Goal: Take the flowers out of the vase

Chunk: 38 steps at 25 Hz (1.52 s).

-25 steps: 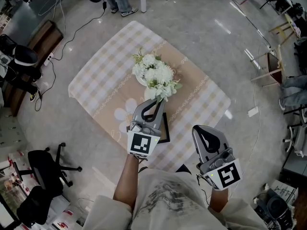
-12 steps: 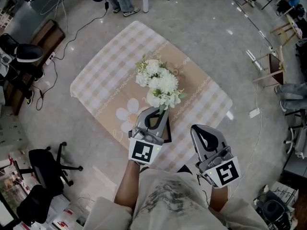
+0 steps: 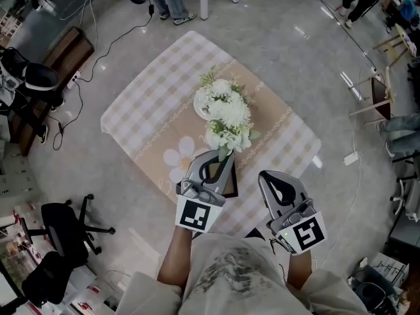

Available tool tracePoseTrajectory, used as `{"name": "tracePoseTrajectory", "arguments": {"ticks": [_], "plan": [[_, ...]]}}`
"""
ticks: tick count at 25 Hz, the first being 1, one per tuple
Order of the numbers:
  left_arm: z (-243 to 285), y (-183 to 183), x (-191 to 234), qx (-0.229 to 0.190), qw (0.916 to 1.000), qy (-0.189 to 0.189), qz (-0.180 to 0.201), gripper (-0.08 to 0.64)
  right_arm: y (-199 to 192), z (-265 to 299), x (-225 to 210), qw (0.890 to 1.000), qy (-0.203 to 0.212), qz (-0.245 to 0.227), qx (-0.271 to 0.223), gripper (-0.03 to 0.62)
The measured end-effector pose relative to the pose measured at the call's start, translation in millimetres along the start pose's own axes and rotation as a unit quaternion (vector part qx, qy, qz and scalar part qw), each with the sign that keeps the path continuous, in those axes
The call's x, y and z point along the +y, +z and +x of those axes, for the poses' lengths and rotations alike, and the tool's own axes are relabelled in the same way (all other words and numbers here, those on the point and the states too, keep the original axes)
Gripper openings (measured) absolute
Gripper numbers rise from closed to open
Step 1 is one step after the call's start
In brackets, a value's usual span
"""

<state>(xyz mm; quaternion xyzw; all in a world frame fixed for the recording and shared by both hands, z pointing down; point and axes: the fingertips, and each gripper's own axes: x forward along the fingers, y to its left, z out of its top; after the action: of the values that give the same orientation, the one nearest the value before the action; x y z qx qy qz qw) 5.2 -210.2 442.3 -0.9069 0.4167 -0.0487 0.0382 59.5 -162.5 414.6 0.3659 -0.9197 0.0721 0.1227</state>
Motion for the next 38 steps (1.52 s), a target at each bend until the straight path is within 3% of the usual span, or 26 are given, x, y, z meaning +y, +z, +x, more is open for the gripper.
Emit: {"name": "tracePoseTrajectory", "arguments": {"ticks": [38], "plan": [[-15,62,7,-0.036,0.9979,0.000,0.054,0.006,14,14,4,1.000,0.011,-0.012,-0.022,0.016]]}}
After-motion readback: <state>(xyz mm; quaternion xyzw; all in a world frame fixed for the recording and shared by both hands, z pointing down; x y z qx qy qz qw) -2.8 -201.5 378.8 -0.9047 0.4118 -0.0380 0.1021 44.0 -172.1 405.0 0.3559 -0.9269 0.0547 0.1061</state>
